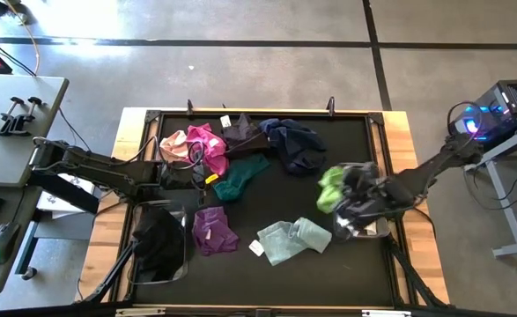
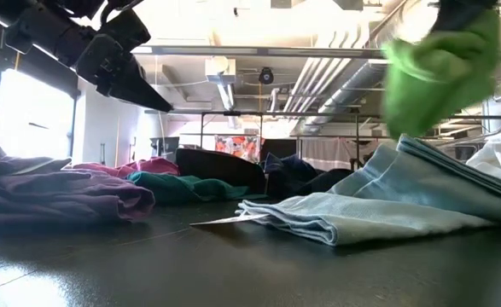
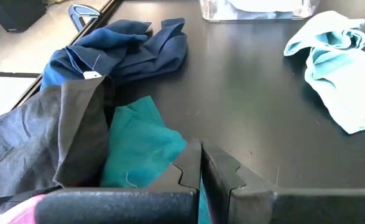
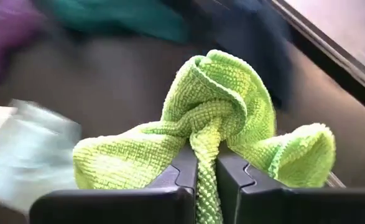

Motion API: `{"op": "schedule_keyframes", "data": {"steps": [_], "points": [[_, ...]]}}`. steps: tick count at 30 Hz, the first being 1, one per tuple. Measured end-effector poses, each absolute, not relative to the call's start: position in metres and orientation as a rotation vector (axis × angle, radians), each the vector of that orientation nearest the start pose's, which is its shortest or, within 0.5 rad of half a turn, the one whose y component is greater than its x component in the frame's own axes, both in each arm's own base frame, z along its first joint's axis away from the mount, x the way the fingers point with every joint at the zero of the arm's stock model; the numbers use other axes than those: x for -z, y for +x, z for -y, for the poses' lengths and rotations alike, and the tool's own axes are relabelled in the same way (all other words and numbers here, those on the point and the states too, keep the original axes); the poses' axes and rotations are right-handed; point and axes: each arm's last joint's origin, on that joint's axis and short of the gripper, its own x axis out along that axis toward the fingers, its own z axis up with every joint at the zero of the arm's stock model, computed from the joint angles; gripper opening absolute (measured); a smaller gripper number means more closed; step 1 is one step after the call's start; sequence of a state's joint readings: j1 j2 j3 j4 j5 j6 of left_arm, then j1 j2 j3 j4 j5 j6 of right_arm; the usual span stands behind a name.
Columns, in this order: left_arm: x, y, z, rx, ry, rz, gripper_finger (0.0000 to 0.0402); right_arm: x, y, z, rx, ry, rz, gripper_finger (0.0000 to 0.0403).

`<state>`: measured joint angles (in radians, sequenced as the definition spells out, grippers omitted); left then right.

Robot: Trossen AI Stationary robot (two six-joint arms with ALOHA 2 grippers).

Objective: Sort towels by color in basket
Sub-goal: Put the light green towel into the right transparent bin

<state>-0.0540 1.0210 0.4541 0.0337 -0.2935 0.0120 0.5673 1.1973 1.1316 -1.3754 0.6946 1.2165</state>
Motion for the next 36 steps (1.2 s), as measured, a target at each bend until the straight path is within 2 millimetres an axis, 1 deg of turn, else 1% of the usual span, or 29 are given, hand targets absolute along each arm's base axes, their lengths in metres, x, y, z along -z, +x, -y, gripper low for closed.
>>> {"op": "schedule_keyframes", "data": {"steps": [2,3,4,7,9,12,15,17,19,20,22,27,30,32,36], "points": [[-0.199,0.203,0.003,-0.231,0.104,-0.528,0.0000,-0.304,0.144,-0.078,0.857,0.277,-0.954,0.0014],[-0.199,0.203,0.003,-0.231,0.104,-0.528,0.0000,-0.301,0.141,-0.079,0.883,0.335,-0.971,0.0013],[-0.199,0.203,0.003,-0.231,0.104,-0.527,0.0000,-0.298,0.140,-0.080,0.858,0.365,-0.975,0.0013],[-0.199,0.203,0.003,-0.231,0.103,-0.525,0.0000,-0.282,0.146,-0.081,0.810,0.423,-0.940,0.0018],[-0.200,0.204,0.003,-0.231,0.103,-0.521,0.0000,-0.266,0.146,-0.079,0.847,0.436,-0.982,0.0023],[-0.200,0.205,0.003,-0.231,0.101,-0.513,0.0000,-0.239,0.142,-0.073,0.948,0.449,-1.070,0.0025],[-0.200,0.205,0.003,-0.230,0.101,-0.515,0.0000,-0.212,0.135,-0.065,1.040,0.459,-1.088,0.0026],[-0.200,0.205,0.003,-0.230,0.102,-0.515,0.0000,-0.197,0.135,-0.062,1.047,0.496,-1.082,0.0027],[-0.200,0.205,0.003,-0.230,0.101,-0.511,0.0000,-0.198,0.140,-0.062,1.050,0.489,-1.116,0.0031],[-0.200,0.205,0.003,-0.230,0.100,-0.508,0.0000,-0.198,0.142,-0.062,1.052,0.514,-1.129,0.0037],[-0.200,0.205,0.003,-0.230,0.100,-0.509,0.0000,-0.198,0.144,-0.059,1.070,0.532,-1.167,0.0055],[-0.200,0.205,0.003,-0.229,0.100,-0.509,0.0000,-0.199,0.144,-0.054,1.077,0.562,-1.271,0.0126],[-0.200,0.205,0.003,-0.229,0.100,-0.509,0.0000,-0.202,0.143,-0.052,1.099,0.588,-1.249,0.0163],[-0.200,0.205,0.003,-0.229,0.100,-0.508,0.0000,-0.210,0.144,-0.052,1.105,0.609,-1.235,0.0174],[-0.200,0.205,0.003,-0.229,0.100,-0.509,0.0000,-0.238,0.147,-0.054,1.117,0.646,-1.220,0.0177]]}}
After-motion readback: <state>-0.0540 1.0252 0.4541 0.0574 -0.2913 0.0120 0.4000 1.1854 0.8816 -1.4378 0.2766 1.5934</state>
